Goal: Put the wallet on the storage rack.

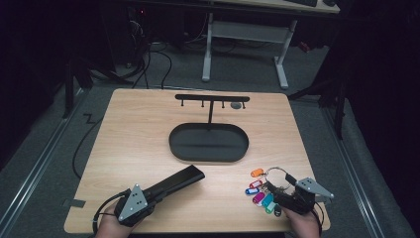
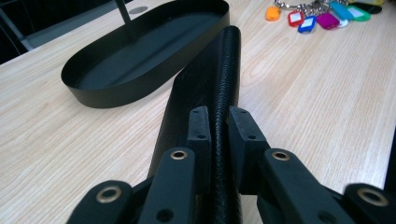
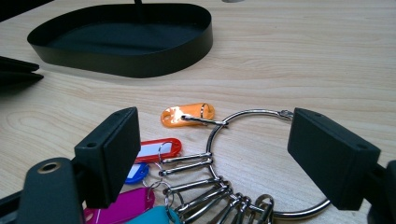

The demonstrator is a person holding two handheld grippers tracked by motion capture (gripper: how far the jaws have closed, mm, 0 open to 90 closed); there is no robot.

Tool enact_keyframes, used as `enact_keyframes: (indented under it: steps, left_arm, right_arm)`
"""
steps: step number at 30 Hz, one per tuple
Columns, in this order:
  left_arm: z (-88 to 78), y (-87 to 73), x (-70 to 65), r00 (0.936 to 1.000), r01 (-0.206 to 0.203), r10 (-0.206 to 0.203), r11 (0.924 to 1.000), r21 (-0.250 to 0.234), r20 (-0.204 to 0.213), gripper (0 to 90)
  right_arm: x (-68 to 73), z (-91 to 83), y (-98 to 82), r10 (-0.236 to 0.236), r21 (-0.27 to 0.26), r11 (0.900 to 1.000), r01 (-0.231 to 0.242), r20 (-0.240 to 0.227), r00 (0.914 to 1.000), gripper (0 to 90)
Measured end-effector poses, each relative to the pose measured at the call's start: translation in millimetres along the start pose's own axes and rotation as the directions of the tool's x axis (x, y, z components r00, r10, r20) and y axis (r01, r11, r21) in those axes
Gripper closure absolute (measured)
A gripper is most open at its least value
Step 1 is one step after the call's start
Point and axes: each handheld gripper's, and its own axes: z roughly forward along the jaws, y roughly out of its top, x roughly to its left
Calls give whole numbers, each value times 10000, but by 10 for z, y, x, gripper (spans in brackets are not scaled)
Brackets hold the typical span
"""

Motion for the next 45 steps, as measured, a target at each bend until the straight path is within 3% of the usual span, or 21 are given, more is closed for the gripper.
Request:
enact_keyframes:
  steps: [7, 11, 12, 17, 25, 36, 43, 45]
  left_arm:
    - [-8, 35, 24, 9981, 611, -608, 9976, -334, 123, 804]
    - [-9, 45, 46, 9955, 923, -912, 9945, -486, 249, 806]
    - [-11, 46, 62, 9926, 1155, -1131, 9916, -578, 433, 806]
    - [-17, 52, 100, 9876, 1489, -1447, 9863, -709, 612, 808]
    - [-67, 78, 79, 9870, 1515, -1456, 9843, -911, 675, 809]
    - [-95, 133, 14, 9770, 1925, -1778, 9728, -1285, 1177, 814]
    - [-101, 64, 76, 9733, 2184, -2070, 9680, -1234, 986, 820]
    - [-98, 12, 126, 9686, 2402, -2297, 9635, -1184, 953, 821]
  right_arm:
    - [-26, 0, 9, 371, -167, 9992, -373, -104, 9993, 180]
    - [-6, 0, 8, 137, -106, 9998, -138, -40, 9999, 181]
    - [-5, -6, 1, 138, -94, 9999, -138, -42, 9999, 182]
    - [-22, -36, -9, 179, -114, 9998, -178, 38, 9998, 183]
    - [-25, -9, 9, 141, -174, 9997, -142, -46, 9999, 189]
    - [-12, 2, 13, 52, -150, 9999, -53, -46, 10000, 194]
    - [8, 0, 25, -39, -155, 9999, 37, -100, 9999, 196]
    - [11, -5, 24, -75, -161, 9998, 74, -103, 9999, 198]
